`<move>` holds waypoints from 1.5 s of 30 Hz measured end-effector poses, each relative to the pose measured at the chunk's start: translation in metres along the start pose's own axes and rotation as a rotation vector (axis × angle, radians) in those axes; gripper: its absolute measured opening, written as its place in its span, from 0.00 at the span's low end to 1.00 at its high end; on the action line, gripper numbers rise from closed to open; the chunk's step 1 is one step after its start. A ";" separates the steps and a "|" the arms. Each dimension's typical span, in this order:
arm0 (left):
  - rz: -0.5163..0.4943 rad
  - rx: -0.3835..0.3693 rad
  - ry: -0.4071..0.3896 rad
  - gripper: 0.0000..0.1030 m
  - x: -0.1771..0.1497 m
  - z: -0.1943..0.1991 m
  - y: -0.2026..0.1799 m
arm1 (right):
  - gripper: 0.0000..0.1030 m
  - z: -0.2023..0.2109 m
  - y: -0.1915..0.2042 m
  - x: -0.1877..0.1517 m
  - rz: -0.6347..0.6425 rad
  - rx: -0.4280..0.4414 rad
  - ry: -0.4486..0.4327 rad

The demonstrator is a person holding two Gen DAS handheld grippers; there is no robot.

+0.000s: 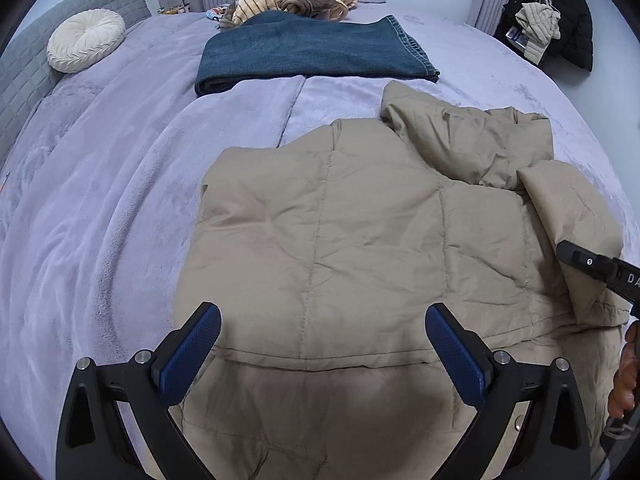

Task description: Fold large clothes

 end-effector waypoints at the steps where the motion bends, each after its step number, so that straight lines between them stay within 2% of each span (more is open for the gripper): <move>1: -0.001 -0.007 0.004 0.99 0.000 -0.003 0.000 | 0.08 -0.002 -0.005 -0.007 -0.012 -0.013 0.010; 3: -0.005 -0.024 0.011 0.99 0.000 -0.008 -0.004 | 0.08 -0.011 -0.013 -0.014 -0.019 -0.058 0.032; 5: -0.010 -0.044 0.017 0.99 0.001 -0.010 -0.010 | 0.22 -0.012 -0.016 -0.020 -0.012 -0.093 0.052; 7: -0.014 -0.071 0.023 0.99 0.005 -0.012 -0.017 | 0.69 -0.010 -0.013 -0.025 -0.018 -0.088 0.067; 8: -0.012 -0.085 0.023 0.99 0.007 -0.011 -0.019 | 0.75 -0.007 -0.008 -0.028 -0.023 -0.071 0.067; 9: -0.005 -0.103 0.023 0.99 0.011 -0.011 -0.020 | 0.76 0.001 -0.005 -0.028 -0.025 -0.062 0.057; 12: 0.032 -0.138 0.022 0.99 0.021 -0.012 -0.013 | 0.76 0.030 -0.004 -0.025 -0.059 -0.077 0.001; 17: 0.048 -0.144 0.000 0.99 0.033 -0.013 0.007 | 0.76 0.077 -0.053 -0.016 -0.337 -0.050 -0.186; 18: 0.047 -0.151 0.000 0.99 0.033 -0.013 0.011 | 0.72 0.082 -0.065 -0.013 -0.402 -0.022 -0.218; 19: 0.052 -0.166 0.006 0.99 0.033 -0.014 0.014 | 0.49 0.084 -0.069 -0.009 -0.440 0.006 -0.243; 21: 0.076 -0.209 0.026 0.99 0.032 -0.016 0.021 | 0.18 0.082 -0.070 0.001 -0.454 0.044 -0.254; 22: 0.091 -0.231 0.037 0.99 0.032 -0.017 0.025 | 0.16 0.079 -0.062 0.006 -0.417 0.055 -0.246; 26: 0.171 -0.336 0.070 0.99 0.030 -0.018 0.035 | 0.14 0.050 0.005 0.020 -0.136 0.046 -0.145; 30: 0.258 -0.459 0.099 0.99 0.031 -0.017 0.037 | 0.16 0.005 0.065 0.004 0.110 0.001 -0.001; 32: 0.262 -0.502 0.105 0.99 0.033 -0.014 0.030 | 0.29 -0.015 0.081 -0.014 0.191 -0.038 0.082; 33: 0.254 -0.514 0.106 0.99 0.034 -0.013 0.026 | 0.47 -0.021 0.086 -0.023 0.209 -0.037 0.114; 34: 0.240 -0.531 0.107 0.99 0.036 -0.011 0.019 | 0.57 -0.023 0.088 -0.030 0.209 -0.020 0.135; 36: 0.203 -0.566 0.117 0.99 0.037 -0.010 0.002 | 0.57 -0.016 0.084 -0.044 0.195 0.016 0.154; 41: 0.132 -0.598 0.158 0.99 0.038 -0.023 -0.045 | 0.57 0.029 0.032 -0.070 0.080 -0.018 0.158; 42: 0.119 -0.590 0.166 0.99 0.038 -0.028 -0.054 | 0.53 0.040 0.017 -0.075 0.050 -0.034 0.159; 43: 0.106 -0.586 0.169 0.94 0.038 -0.032 -0.063 | 0.37 0.049 0.003 -0.080 0.028 -0.052 0.159; 44: 0.089 -0.589 0.164 0.75 0.039 -0.033 -0.073 | 0.29 0.059 -0.014 -0.086 0.001 -0.082 0.166; 45: 0.071 -0.599 0.165 0.63 0.039 -0.035 -0.080 | 0.23 0.065 -0.029 -0.089 -0.023 -0.112 0.171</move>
Point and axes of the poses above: each gripper's, at about its wrist camera, not at the fingertips, and z roughly against the way its jaws point, y to its left, x to its top, the point moved 6 cm from there along -z, roughly the way its jaws point, and after that the axes turned 11 degrees about x, right-handed, at the moved point
